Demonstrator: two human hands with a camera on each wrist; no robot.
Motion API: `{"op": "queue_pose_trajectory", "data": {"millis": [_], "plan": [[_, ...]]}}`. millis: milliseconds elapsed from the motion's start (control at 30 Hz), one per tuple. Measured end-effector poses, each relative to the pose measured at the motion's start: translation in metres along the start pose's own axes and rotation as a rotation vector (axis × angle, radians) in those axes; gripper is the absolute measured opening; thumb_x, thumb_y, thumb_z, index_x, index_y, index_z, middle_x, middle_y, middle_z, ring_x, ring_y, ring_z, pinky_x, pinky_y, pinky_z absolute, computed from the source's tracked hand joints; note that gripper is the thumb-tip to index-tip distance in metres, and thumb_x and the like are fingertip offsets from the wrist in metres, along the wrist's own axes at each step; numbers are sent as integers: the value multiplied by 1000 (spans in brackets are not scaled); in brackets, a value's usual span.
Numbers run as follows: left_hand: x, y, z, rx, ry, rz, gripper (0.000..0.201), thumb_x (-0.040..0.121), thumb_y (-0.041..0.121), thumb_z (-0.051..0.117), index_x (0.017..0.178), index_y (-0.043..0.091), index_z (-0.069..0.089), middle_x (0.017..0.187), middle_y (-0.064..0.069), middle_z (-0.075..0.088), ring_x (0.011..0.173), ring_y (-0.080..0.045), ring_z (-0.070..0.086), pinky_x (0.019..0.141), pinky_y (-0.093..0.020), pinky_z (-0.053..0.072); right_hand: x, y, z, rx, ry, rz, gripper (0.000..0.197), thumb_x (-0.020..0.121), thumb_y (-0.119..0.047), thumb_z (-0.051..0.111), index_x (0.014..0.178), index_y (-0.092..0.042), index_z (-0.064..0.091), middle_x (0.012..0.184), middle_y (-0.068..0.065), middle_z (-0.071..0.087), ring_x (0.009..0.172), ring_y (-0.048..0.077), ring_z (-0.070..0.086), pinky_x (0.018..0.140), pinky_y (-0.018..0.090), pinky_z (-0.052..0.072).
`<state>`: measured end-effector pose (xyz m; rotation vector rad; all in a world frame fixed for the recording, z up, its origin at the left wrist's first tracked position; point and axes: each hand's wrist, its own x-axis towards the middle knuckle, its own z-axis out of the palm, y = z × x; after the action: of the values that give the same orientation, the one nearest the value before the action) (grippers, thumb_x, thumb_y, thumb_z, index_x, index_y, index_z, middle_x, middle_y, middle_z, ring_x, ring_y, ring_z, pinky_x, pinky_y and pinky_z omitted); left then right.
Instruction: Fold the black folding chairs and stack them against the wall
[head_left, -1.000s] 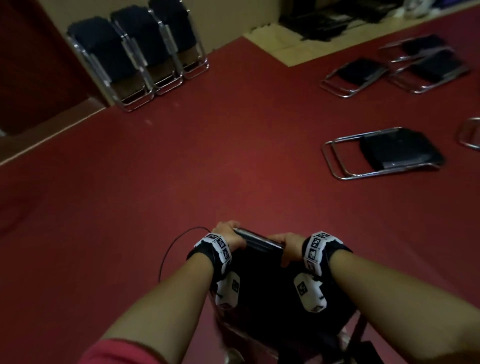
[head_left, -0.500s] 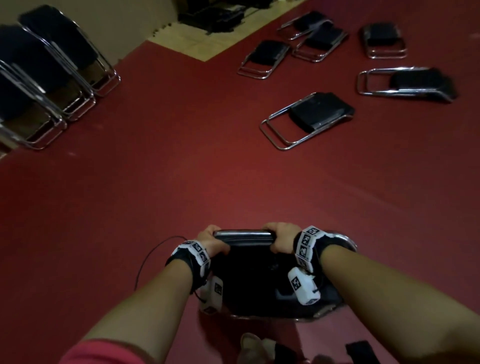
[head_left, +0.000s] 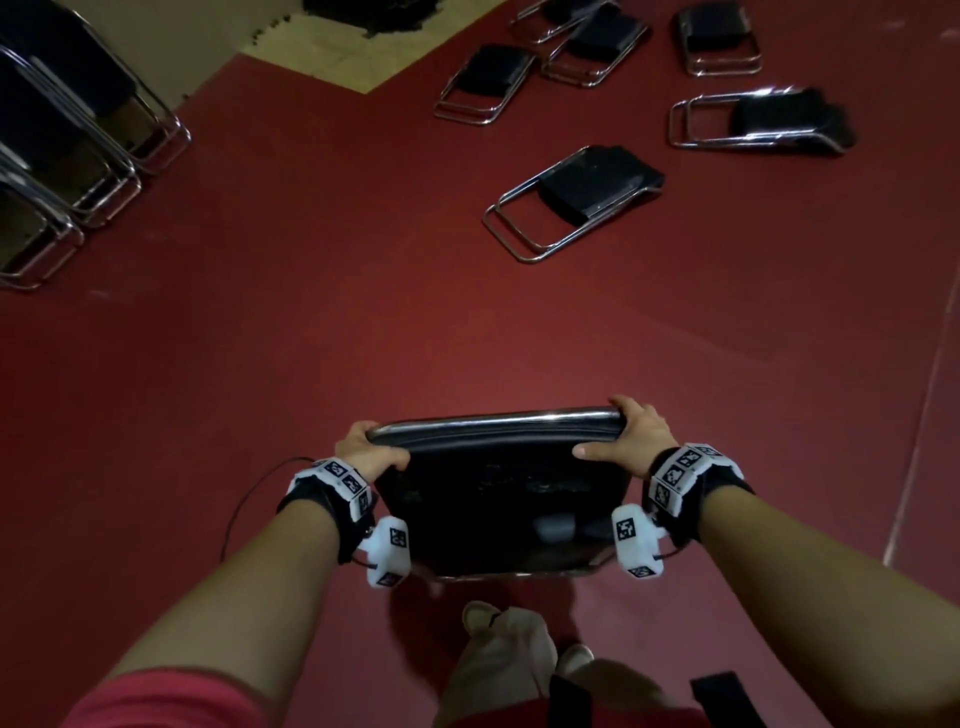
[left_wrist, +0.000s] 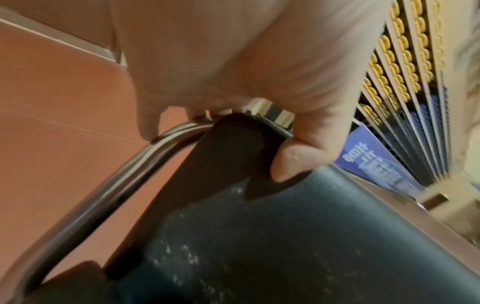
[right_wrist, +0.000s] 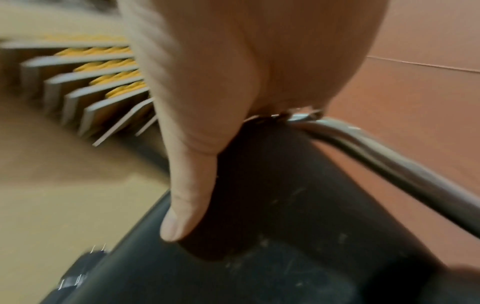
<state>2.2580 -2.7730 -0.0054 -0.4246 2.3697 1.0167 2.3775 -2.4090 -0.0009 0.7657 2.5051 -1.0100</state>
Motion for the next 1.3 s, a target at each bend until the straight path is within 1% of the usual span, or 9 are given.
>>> {"op": "queue_pose_trajectory", "data": {"millis": [167, 333, 433, 533, 667, 800, 1000, 1133, 1300], "plan": [[-18, -23, 5, -69, 1, 2, 72, 67, 11, 79, 132, 23, 52, 109, -2, 59, 99, -22, 58, 80, -30, 46, -30, 18, 14, 168, 67, 28, 119, 53, -60, 88, 150, -18, 33, 140, 11, 43, 131, 31, 44, 110, 44, 39], [-12, -39, 3, -77, -73, -25, 89, 64, 17, 86, 141, 14, 43, 121, -9, 56, 111, -27, 53, 89, -33, 44, -36, 35, 28, 253, 74, 108, 158, 17, -91, 71, 153, -25, 25, 145, 10, 43, 129, 31, 49, 107, 46, 44], [-9, -46, -3, -122, -134, -3, 83, 67, 16, 92, 136, 16, 45, 118, -3, 56, 112, -22, 52, 94, -30, 41, -31, 34, 30, 285, 103, 141, 148, 30, -79, 82, 154, -23, 24, 146, 9, 42, 132, 31, 47, 109, 46, 42], [-4, -47, -7, -178, -134, 47, 72, 67, 19, 93, 125, 19, 52, 113, 2, 62, 106, -17, 59, 91, -25, 46, -17, 24, 25, 324, 119, 144, 141, 24, -77, 86, 144, -19, 40, 132, 8, 56, 117, 27, 58, 100, 44, 50], [11, -41, -13, -244, -117, 60, 38, 71, 15, 90, 101, 17, 66, 93, 2, 71, 86, -10, 67, 63, -12, 46, -3, -9, 16, 356, 117, 149, 108, 43, -48, 95, 134, -9, 50, 117, 7, 65, 105, 25, 64, 93, 37, 54], [55, -52, -26, -341, -63, 12, 83, 50, 41, 98, 118, 8, 64, 106, -7, 73, 94, -21, 71, 66, -20, 53, 30, -37, 27, 324, 166, 148, 145, 11, -85, 77, 137, -18, 48, 122, 5, 62, 110, 24, 62, 97, 41, 53], [86, -48, -67, -381, 27, -41, 26, 76, 14, 86, 92, 15, 65, 85, 4, 66, 77, -13, 61, 61, -20, 45, 73, -108, 50, 259, 210, 106, 132, 21, -84, 78, 136, -26, 50, 122, 1, 61, 117, 24, 58, 99, 44, 51], [106, -64, -100, -461, 94, -141, 41, 73, 18, 89, 105, 12, 65, 98, -3, 66, 91, -22, 60, 79, -29, 45, 99, -160, 67, 273, 216, 26, 119, 30, -64, 88, 136, -20, 53, 121, 0, 66, 112, 20, 62, 101, 40, 51], [111, -81, -138, -479, 169, -177, 40, 67, 19, 92, 98, 15, 68, 97, -4, 69, 95, -24, 64, 77, -29, 47, 119, -213, 81, 278, 190, -83, 102, 43, -41, 97, 134, -17, 57, 121, 1, 66, 107, 16, 63, 100, 34, 51]]}}
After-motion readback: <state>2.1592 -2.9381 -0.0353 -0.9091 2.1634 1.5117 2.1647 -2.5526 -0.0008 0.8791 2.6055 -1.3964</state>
